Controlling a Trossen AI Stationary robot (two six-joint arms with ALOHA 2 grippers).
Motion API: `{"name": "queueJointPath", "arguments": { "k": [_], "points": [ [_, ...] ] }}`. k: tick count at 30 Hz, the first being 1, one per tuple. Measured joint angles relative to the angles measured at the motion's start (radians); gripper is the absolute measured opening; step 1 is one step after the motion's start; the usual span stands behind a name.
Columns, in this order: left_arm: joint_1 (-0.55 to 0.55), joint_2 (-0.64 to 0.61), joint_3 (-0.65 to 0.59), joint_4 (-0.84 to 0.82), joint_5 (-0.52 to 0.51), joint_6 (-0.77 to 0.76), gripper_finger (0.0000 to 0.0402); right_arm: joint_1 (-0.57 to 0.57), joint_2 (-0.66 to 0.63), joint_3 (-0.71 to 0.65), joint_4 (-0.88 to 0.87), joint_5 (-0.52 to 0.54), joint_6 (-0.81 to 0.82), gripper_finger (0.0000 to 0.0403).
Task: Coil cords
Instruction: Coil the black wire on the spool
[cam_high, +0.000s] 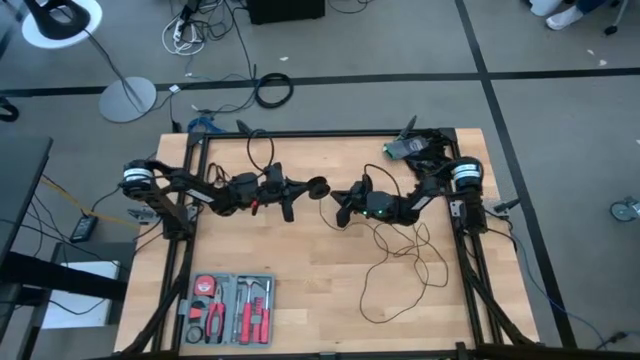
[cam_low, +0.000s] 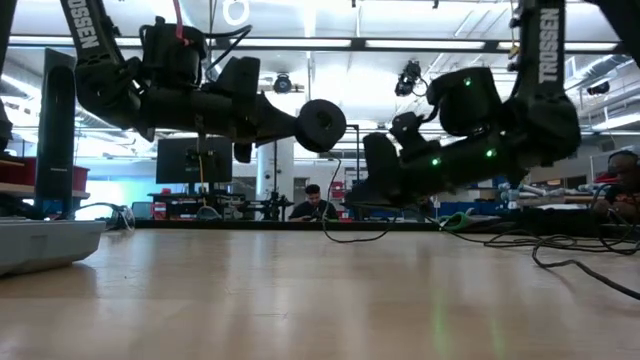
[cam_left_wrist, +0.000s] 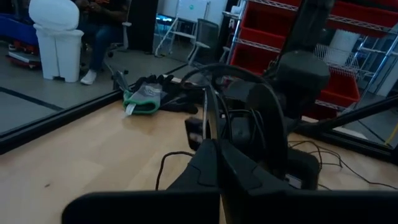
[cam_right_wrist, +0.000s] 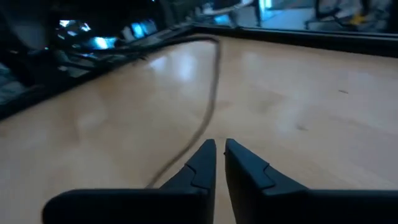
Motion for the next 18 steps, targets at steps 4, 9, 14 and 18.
{"name": "queueJointPath", "arguments": {
  "k": [4, 9, 14, 18],
  "points": [
    [0.000, -0.001, 0.000, 0.000, -0.005, 0.000, 0.0001, 0.001, 0.068, 0.049, 0.036, -0.074, 0.008, 0.0065],
    [0.000, -0.001, 0.000, 0.000, -0.009, 0.001, 0.0001, 0.001, 0.115, 0.101, 0.046, -0.084, 0.008, 0.0093],
    [0.000, -0.001, 0.000, -0.002, -0.010, 0.001, 0.0000, -0.016, 0.117, 0.122, 0.024, -0.084, 0.001, 0.0105],
    [0.000, -0.001, 0.000, -0.006, -0.010, 0.002, 0.0000, -0.042, 0.116, 0.122, 0.024, -0.087, 0.024, 0.0094]
  ]
}}
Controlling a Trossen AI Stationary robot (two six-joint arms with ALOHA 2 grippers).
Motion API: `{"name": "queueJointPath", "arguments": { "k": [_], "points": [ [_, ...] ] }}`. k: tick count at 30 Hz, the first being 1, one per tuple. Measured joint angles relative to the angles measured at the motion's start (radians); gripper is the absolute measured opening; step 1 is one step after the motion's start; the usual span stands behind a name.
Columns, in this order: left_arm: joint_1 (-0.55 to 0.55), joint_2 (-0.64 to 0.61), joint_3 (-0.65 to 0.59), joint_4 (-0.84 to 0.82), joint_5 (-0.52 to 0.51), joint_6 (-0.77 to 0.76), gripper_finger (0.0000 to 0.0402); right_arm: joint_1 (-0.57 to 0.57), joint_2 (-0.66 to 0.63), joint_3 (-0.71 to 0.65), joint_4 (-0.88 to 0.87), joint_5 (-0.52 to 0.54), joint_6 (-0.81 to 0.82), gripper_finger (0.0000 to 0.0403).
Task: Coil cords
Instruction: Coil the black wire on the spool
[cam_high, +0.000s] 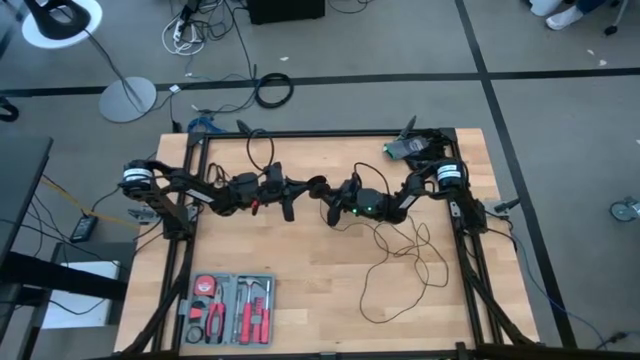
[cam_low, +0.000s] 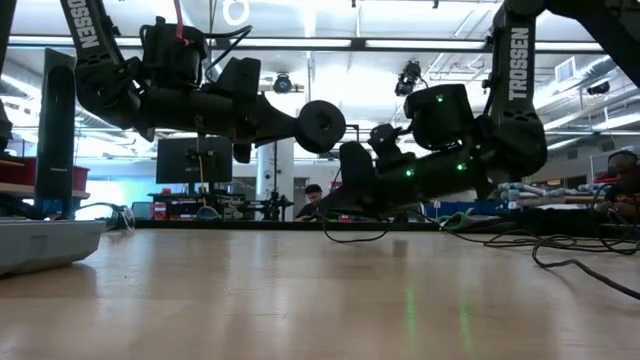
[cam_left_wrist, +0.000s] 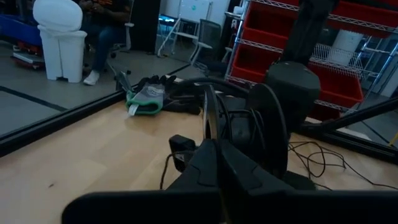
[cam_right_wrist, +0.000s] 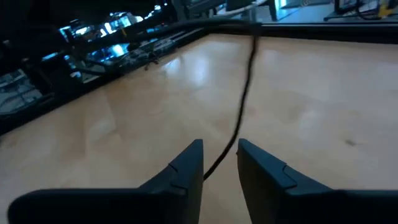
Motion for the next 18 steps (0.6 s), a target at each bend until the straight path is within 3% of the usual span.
{"name": "queueJointPath", "arguments": {
  "k": [7, 12, 18],
  "points": [
    [0.000, 0.000, 0.000, -0.008, 0.000, 0.000, 0.0000, -0.022, -0.001, -0.002, -0.033, -0.046, 0.015, 0.0011],
    [0.000, 0.000, 0.000, -0.042, 0.001, 0.000, 0.0000, -0.024, -0.064, -0.023, -0.067, -0.050, -0.012, 0.0004],
    [0.000, 0.000, 0.000, -0.087, 0.000, 0.001, 0.0000, -0.025, -0.291, -0.106, -0.244, 0.022, -0.044, 0.0002]
  ]
}}
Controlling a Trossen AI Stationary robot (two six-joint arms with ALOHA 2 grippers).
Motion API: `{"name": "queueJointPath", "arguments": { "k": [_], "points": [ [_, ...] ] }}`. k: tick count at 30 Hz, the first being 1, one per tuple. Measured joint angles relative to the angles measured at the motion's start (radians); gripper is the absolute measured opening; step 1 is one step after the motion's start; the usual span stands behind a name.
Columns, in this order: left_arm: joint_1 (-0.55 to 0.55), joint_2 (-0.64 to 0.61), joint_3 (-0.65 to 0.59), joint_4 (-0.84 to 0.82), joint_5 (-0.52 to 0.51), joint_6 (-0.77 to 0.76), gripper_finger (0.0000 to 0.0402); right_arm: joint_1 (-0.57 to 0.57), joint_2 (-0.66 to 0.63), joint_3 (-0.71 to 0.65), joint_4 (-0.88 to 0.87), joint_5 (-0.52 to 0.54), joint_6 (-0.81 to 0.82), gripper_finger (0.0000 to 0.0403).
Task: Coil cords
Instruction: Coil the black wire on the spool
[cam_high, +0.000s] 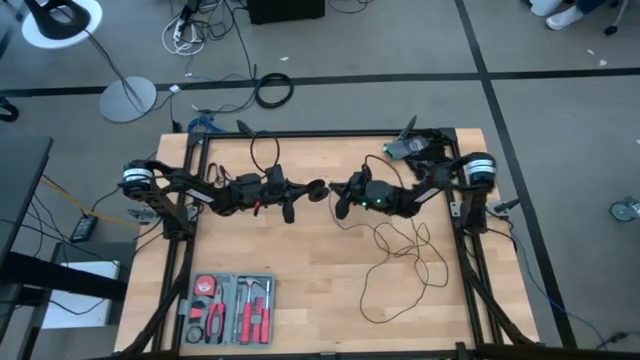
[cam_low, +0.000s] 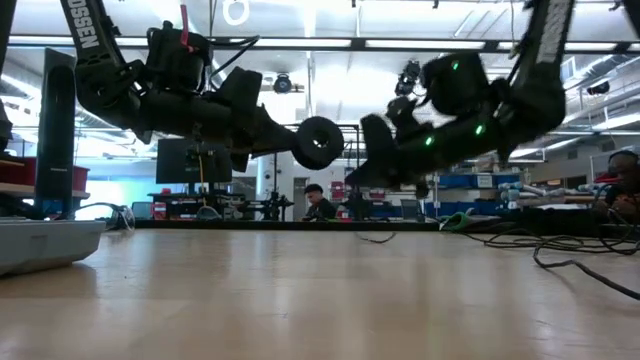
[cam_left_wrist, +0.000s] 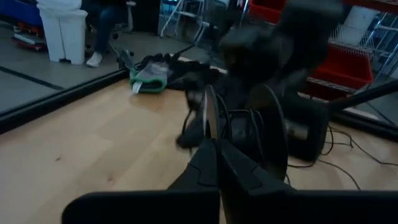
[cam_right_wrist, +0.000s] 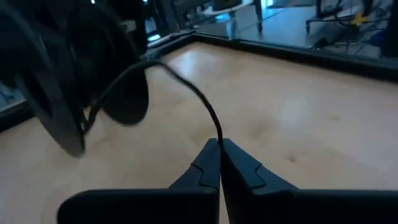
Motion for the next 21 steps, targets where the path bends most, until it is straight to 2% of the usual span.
{"name": "queueJointPath", "arguments": {
  "k": [4, 8, 14, 17, 21],
  "points": [
    [0.000, 0.000, 0.000, -0.035, -0.053, 0.022, 0.0000, 0.000, -0.164, 0.014, -0.237, 0.004, -0.014, 0.0001],
    [0.000, 0.000, 0.000, -0.068, -0.085, 0.024, 0.0000, 0.002, -0.253, 0.094, -0.465, 0.002, -0.056, 0.0001],
    [0.000, 0.000, 0.000, -0.092, -0.099, 0.023, 0.0000, -0.004, -0.274, 0.251, -0.761, 0.009, -0.140, 0.0000],
    [-0.002, 0.000, 0.000, -0.092, -0.099, 0.023, 0.0000, -0.027, -0.274, 0.327, -0.907, 0.061, -0.183, 0.0000],
    [-0.003, 0.000, 0.000, -0.098, -0.099, 0.023, 0.0000, -0.069, -0.274, 0.407, -1.000, 0.088, -0.250, 0.0000]
  ]
}}
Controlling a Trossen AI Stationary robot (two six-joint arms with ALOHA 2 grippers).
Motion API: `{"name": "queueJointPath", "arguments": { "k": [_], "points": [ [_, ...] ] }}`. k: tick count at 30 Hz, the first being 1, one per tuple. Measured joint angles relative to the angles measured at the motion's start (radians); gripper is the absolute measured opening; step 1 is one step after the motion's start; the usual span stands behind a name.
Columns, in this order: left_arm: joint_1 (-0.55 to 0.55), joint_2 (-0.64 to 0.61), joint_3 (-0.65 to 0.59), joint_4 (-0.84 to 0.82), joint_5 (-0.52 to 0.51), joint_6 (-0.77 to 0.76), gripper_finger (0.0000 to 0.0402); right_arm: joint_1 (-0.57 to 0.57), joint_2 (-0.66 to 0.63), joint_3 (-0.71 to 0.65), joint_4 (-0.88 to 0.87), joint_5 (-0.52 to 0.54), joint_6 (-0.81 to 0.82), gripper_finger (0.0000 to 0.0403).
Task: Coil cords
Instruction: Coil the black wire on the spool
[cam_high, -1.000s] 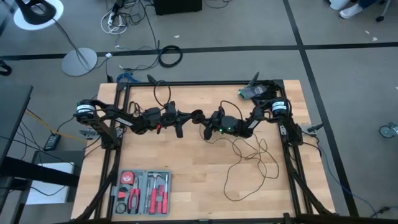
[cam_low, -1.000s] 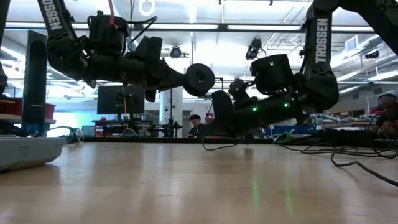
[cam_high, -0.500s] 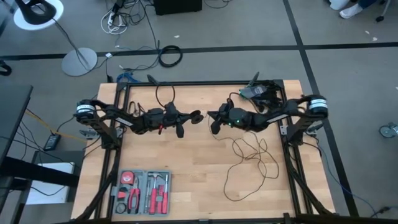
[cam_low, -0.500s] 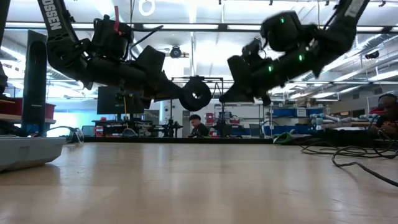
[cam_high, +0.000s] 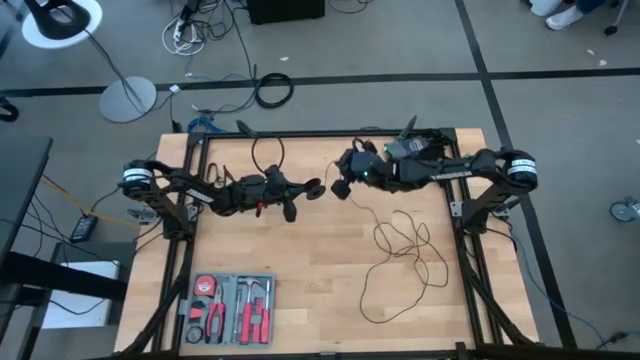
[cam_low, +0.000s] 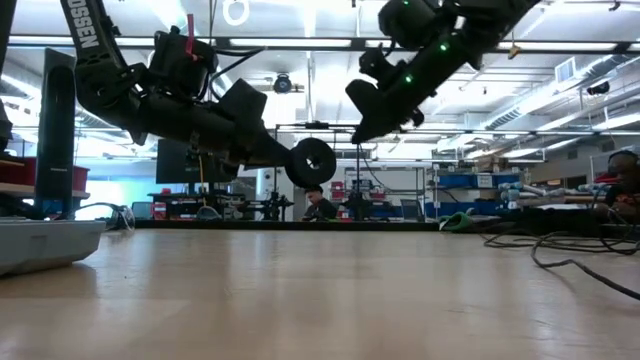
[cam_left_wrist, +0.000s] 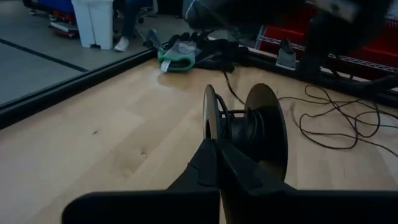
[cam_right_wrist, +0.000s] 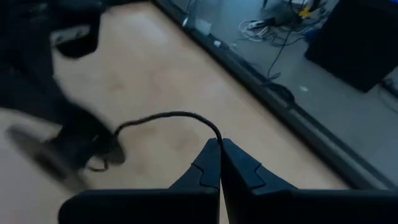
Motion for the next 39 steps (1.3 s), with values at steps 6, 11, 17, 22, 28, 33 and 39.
{"name": "queueJointPath", "arguments": {
  "k": [6, 11, 17, 22, 28, 33, 39],
  "points": [
    [0.000, 0.000, 0.000, -0.013, -0.017, 0.000, 0.0000, -0.029, 0.000, 0.098, -0.036, -0.076, -0.031, 0.0000],
    [0.000, 0.000, 0.000, -0.033, -0.094, -0.028, 0.0000, 0.022, 0.009, 0.139, -0.033, -0.113, -0.031, 0.0000],
    [0.003, 0.000, 0.000, -0.045, -0.189, -0.062, 0.0000, 0.095, 0.029, 0.141, -0.003, -0.136, -0.003, 0.0000],
    [0.003, 0.000, 0.001, 0.003, -0.206, -0.080, 0.0000, 0.136, 0.124, 0.141, 0.095, -0.193, -0.001, 0.0000],
    [0.002, 0.000, 0.002, 0.077, -0.205, -0.083, 0.0000, 0.156, 0.246, 0.140, 0.165, -0.206, -0.003, 0.0000],
    [0.000, 0.000, 0.001, 0.128, -0.166, -0.086, 0.0000, 0.156, 0.299, 0.140, 0.135, -0.194, 0.034, 0.0000],
    [0.001, 0.001, -0.002, 0.140, -0.111, -0.086, 0.0000, 0.154, 0.296, 0.140, -0.008, -0.080, 0.081, 0.0000]
  ]
}}
